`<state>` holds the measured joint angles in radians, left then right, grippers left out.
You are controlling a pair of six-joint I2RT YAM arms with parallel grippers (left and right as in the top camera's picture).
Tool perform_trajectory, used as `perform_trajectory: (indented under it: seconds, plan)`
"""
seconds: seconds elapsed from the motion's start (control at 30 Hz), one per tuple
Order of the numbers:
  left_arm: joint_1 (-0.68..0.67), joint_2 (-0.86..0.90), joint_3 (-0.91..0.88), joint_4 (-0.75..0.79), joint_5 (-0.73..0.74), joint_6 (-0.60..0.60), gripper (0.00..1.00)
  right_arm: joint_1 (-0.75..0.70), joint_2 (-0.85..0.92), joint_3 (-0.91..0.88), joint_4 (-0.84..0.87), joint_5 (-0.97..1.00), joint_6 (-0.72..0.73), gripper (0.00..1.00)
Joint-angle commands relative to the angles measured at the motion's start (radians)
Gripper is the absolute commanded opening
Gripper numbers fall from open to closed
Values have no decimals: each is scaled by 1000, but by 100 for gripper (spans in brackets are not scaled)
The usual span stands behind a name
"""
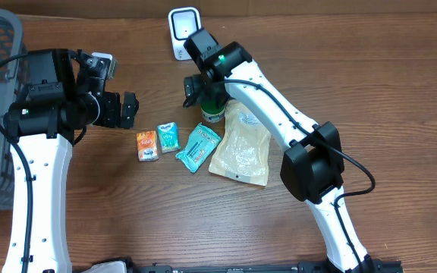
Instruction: Scan the item barcode
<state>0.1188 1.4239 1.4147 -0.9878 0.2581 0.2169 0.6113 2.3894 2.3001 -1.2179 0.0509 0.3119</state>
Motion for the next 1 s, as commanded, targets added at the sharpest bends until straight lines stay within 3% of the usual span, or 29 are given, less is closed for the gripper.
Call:
perform_trajectory:
  seconds: [0.0, 0.2, 0.63, 0.97]
  plan:
    - [0, -6, 19, 1, 1, 0, 99, 2, -5, 61, -18, -23, -394, 97]
    - [0, -6, 19, 1, 1, 0, 99, 3, -5, 14, -26, -23, -580, 100]
    - [0, -6, 19, 1, 1, 0, 100, -8, -4, -102, 76, -4, -593, 99]
    - [0, -6, 19, 1, 1, 0, 99, -18, -4, -102, 86, -3, -575, 73]
